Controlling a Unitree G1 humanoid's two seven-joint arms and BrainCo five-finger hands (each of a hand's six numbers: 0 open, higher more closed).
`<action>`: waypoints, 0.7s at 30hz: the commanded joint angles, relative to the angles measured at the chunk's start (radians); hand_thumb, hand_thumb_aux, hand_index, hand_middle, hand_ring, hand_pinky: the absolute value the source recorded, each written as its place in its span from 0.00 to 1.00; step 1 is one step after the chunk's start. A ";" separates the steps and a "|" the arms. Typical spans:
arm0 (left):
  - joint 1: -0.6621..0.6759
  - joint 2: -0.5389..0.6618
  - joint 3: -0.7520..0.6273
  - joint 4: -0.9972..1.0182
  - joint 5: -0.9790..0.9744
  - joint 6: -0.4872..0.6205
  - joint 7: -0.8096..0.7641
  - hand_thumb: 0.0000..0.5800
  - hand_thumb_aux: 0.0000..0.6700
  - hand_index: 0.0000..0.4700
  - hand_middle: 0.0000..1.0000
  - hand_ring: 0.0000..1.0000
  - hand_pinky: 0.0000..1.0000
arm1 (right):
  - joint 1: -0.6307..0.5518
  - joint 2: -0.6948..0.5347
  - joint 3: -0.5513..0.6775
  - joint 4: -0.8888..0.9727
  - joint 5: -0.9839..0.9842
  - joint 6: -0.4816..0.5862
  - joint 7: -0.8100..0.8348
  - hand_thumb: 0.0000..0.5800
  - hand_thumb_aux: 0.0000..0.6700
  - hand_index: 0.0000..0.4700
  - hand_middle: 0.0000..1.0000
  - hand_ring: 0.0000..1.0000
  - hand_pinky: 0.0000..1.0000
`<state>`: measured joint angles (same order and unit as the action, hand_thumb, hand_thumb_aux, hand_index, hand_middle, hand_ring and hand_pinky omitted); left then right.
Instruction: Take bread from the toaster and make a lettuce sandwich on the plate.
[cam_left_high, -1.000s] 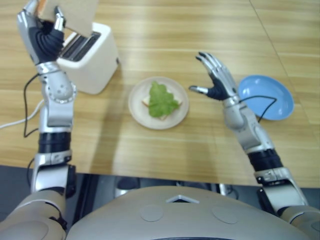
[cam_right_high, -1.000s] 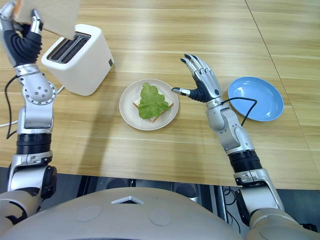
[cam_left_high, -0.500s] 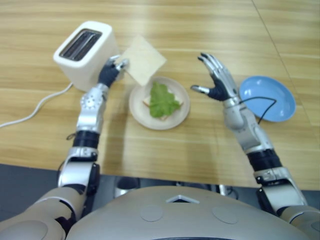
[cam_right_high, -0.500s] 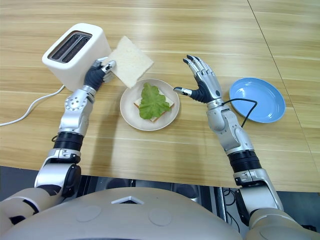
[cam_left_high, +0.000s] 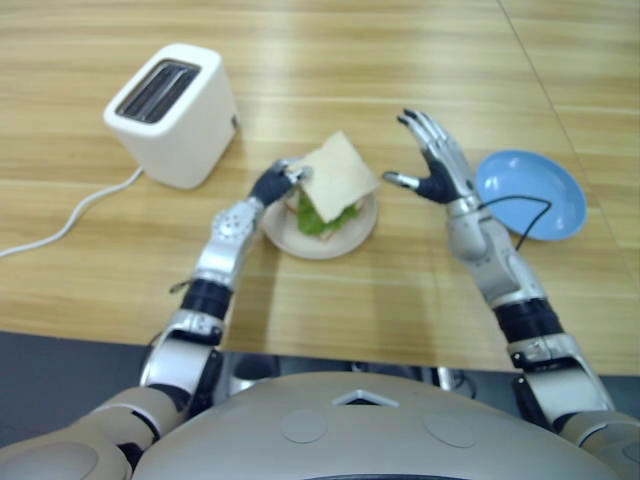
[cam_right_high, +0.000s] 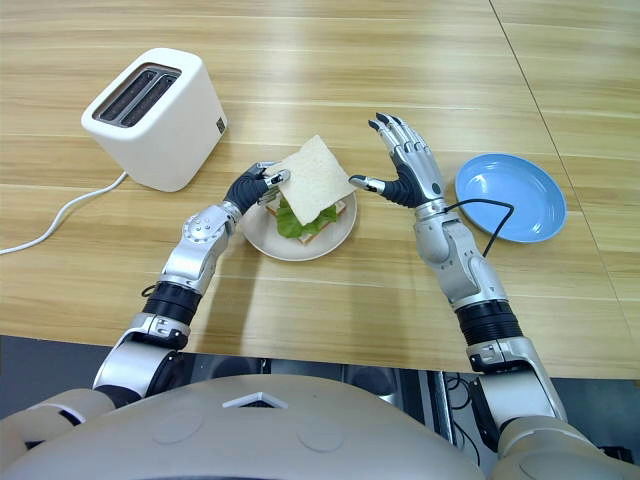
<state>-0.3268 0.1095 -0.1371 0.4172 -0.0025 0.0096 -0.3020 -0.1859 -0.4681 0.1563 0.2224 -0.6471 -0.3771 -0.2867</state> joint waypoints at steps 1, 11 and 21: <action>0.003 0.025 -0.011 0.038 0.062 0.023 0.043 1.00 1.00 0.98 1.00 1.00 1.00 | 0.004 -0.001 0.030 -0.019 -0.039 0.003 0.010 0.00 0.00 0.00 0.00 0.00 0.00; 0.005 0.064 -0.014 0.034 0.118 0.042 0.055 1.00 1.00 0.98 1.00 1.00 1.00 | -0.017 -0.027 0.196 -0.008 -0.217 -0.039 0.042 0.00 0.00 0.00 0.00 0.00 0.00; 0.014 0.073 -0.029 0.015 0.150 0.056 0.049 1.00 1.00 0.98 1.00 1.00 1.00 | -0.070 -0.030 0.372 0.106 -0.376 -0.034 0.067 0.00 0.00 0.00 0.00 0.00 0.00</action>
<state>-0.3262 0.1756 -0.1537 0.4295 0.1317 0.0453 -0.2571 -0.2494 -0.4905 0.4950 0.2899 -0.9937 -0.4108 -0.2429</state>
